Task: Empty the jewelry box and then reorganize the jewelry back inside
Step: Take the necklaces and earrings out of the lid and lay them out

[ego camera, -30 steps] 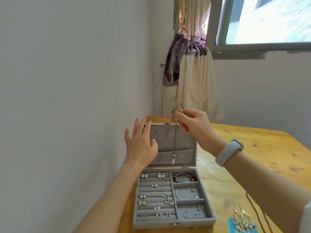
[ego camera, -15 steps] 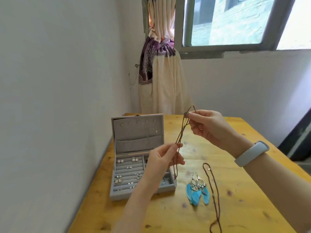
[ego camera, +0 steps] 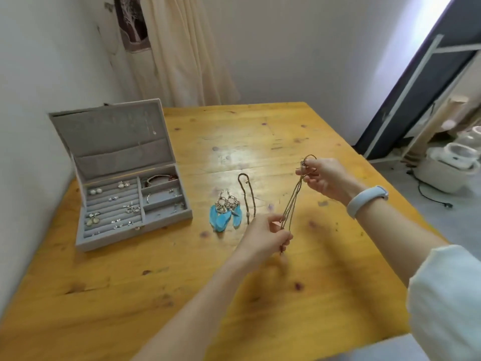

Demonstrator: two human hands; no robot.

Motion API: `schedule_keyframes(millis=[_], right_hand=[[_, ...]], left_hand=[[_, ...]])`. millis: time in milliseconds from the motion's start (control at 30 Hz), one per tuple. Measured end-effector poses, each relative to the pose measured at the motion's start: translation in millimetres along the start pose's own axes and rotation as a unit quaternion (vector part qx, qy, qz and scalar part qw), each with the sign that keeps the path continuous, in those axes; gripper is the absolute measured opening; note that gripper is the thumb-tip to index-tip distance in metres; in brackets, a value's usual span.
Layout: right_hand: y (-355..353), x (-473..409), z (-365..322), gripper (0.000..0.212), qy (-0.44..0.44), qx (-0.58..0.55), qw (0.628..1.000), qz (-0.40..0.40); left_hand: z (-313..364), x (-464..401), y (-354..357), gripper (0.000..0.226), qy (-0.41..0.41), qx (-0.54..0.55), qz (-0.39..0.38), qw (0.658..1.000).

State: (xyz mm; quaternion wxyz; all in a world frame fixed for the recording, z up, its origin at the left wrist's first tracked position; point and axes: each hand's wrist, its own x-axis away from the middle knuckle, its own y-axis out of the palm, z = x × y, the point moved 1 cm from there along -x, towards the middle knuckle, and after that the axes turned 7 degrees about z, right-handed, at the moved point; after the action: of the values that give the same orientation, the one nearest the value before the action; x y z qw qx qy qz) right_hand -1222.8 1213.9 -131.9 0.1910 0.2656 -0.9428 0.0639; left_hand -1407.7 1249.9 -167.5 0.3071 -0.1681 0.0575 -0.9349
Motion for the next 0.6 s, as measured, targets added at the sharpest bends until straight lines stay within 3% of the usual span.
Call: schedule_keyframes(millis=[100,267,333,400,500,600], right_hand=[[6,-22,10,0.019,0.005,0.05,0.999,0.003],[28,-50,19,0.009,-0.013,0.113,0.993,-0.031],[33,-57,23,0.026,-0.058,0.191,0.979,-0.036],[31,-59,29,0.042,-0.166,0.33,0.929,-0.003],[22,-47,45,0.043,-0.316,0.452,0.833,0.042],[17,-39,69,0.049,-0.378,0.553,0.742,-0.035]], left_hand=[[-6,-6,8,0.043,0.088,-0.191,0.072,0.975],[-21,-8,6,0.043,0.173,-0.346,0.113,0.915],[-28,-7,1,0.039,0.208,-0.409,0.132,0.878],[-32,-6,-4,0.032,0.273,-0.436,0.155,0.844],[-38,-4,-6,0.029,0.351,-0.479,0.129,0.794],[-47,-3,-7,0.039,0.371,-0.512,0.07,0.772]])
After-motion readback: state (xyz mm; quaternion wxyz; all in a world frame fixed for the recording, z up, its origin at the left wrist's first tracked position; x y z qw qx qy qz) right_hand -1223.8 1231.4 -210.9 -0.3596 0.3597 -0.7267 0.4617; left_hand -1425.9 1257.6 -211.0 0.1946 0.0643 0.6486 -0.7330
